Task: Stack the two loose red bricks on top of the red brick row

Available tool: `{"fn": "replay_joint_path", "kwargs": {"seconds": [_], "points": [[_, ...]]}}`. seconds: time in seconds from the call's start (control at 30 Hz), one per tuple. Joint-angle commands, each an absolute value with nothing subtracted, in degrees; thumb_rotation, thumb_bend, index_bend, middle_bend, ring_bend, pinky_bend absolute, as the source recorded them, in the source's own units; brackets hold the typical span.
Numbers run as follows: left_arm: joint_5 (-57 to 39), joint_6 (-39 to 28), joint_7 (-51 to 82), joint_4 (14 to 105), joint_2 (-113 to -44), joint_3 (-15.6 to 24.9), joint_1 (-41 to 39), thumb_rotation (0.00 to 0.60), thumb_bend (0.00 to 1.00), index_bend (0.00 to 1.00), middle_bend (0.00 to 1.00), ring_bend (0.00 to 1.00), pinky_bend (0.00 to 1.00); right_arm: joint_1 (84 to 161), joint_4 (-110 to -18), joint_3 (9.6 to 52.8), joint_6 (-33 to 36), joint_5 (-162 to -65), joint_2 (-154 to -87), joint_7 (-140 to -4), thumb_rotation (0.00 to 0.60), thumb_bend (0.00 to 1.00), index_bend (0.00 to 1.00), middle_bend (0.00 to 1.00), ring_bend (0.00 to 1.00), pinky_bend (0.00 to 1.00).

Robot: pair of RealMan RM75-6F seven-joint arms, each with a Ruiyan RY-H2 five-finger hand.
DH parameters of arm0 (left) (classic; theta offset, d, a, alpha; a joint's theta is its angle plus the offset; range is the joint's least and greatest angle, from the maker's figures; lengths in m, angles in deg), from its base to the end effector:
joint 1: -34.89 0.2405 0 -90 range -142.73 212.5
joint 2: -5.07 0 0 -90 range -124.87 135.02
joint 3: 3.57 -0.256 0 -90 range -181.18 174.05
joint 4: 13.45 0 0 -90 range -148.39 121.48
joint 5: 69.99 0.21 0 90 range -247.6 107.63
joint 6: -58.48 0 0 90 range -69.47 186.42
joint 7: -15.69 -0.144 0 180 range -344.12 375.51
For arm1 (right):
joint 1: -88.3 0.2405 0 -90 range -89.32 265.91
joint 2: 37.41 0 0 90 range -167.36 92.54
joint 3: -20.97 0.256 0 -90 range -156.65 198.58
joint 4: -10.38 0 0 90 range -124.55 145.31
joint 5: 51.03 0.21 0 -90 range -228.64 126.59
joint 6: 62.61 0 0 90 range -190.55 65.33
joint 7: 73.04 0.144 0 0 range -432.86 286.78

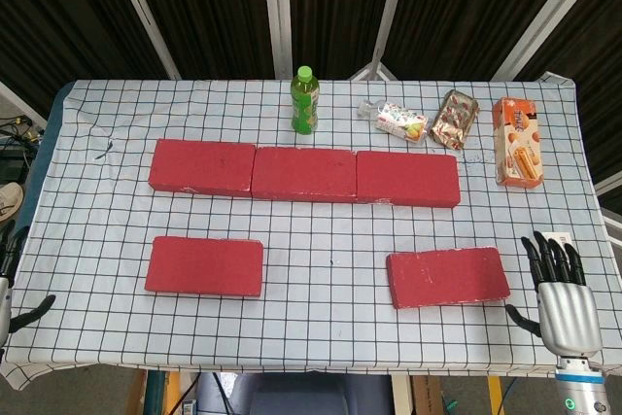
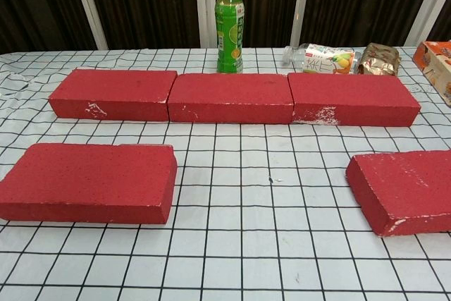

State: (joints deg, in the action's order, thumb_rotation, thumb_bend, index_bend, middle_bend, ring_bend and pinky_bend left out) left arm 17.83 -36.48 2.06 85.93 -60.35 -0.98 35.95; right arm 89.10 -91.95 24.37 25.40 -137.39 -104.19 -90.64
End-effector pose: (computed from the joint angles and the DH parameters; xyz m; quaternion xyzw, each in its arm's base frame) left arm -0.2898 0.1467 0.1639 -0.5642 -0.3384 -0.3785 0.6511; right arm -0.2791 -0.1599 0.1402 0.5914 -0.3661 0.3587 0.6225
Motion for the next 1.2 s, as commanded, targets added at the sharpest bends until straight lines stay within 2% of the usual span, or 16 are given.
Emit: {"fn": "replay_joint_path", "kwargs": {"seconds": [0.03, 0.3, 0.53, 0.9, 1.2], "points": [[17.78, -36.17, 2.06, 85.79, -60.41, -1.01, 35.85, 0.6, 0.0, 0.0, 0.0, 0.0, 0.05, 89.26, -92.31, 23.96, 24.74, -137.68, -103.87, -89.79, 0.6, 0.19, 0.0, 0.0, 0.0, 0.0], [18.71, -36.84, 2.05, 86.08, -60.26, -1.3, 36.23, 0.6, 0.0, 0.0, 0.0, 0.0, 0.05, 91.1, -93.12, 21.17, 18.7, -138.93, -101.75, -87.04, 0.6, 0.19, 0.0, 0.0, 0.0, 0.0], [18.03, -36.36, 1.37, 85.97, -60.45, -0.92, 36.04, 0.6, 0.0, 0.0, 0.0, 0.0, 0.05, 95.33, -93.33, 20.12, 8.66, -136.03, -99.93, -88.03, 0.6, 0.19, 0.0, 0.0, 0.0, 0.0], [17.75, -35.84, -0.08, 85.81, -61.12, -0.65, 35.72, 0.6, 0.0, 0.0, 0.0, 0.0, 0.05, 104.91, -96.12, 22.29, -7.12, -126.78, -96.2, -95.06, 0.6, 0.19, 0.0, 0.0, 0.0, 0.0], [17.05, -35.9, -0.96, 85.85, -61.53, -0.21, 35.72, 0.6, 0.0, 0.0, 0.0, 0.0, 0.05, 111.71, -100.31, 23.98, -13.74, -115.66, -93.69, -104.36, 0.6, 0.19, 0.0, 0.0, 0.0, 0.0]]}}
